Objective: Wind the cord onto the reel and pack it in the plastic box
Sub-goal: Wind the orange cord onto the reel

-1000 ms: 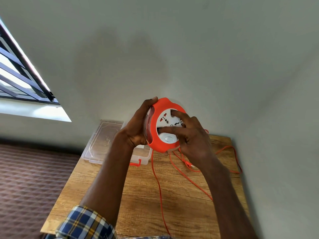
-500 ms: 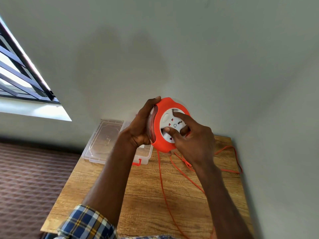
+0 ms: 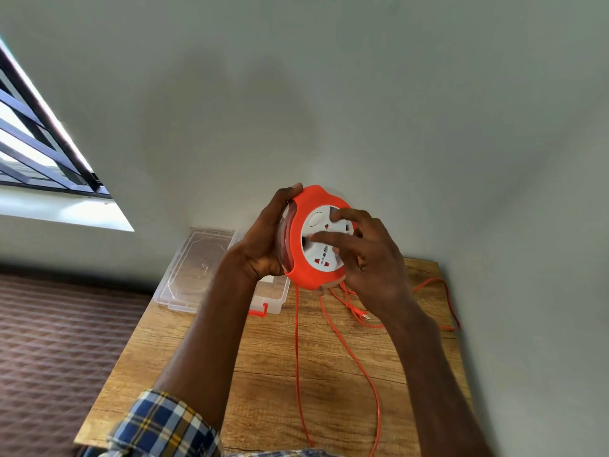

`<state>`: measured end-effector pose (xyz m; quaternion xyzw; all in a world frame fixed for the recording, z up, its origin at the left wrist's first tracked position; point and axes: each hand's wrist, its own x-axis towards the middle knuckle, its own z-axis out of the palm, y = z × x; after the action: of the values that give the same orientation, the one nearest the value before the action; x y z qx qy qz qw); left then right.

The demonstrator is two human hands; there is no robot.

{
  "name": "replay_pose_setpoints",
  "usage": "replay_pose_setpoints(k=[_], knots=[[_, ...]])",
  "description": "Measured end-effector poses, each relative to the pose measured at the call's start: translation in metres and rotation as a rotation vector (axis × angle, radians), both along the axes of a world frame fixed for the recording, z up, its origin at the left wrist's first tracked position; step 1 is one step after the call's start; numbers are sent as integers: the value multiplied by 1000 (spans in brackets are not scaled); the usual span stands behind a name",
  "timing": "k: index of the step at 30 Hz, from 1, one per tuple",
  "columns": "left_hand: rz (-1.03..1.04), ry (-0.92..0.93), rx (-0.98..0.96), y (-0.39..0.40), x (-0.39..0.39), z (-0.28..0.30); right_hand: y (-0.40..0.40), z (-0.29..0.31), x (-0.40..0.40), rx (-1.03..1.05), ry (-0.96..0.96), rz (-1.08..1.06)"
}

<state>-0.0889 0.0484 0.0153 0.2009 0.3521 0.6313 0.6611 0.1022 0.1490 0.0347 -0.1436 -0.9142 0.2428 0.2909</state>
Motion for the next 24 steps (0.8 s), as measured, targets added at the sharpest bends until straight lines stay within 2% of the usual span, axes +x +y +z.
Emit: replay_pose_setpoints(k=[5, 12, 20, 24], knots=[[-5, 24, -10, -3, -3, -1, -3, 3, -1, -22, -139, 12], [34, 38, -39, -1, -2, -2, -4, -5, -3, 40, -101, -95], [24, 53, -31, 7, 4, 0, -24, -1, -14, -74, 11, -444], [17, 51, -34, 5, 5, 2, -24, 4, -12, -63, 25, -413]])
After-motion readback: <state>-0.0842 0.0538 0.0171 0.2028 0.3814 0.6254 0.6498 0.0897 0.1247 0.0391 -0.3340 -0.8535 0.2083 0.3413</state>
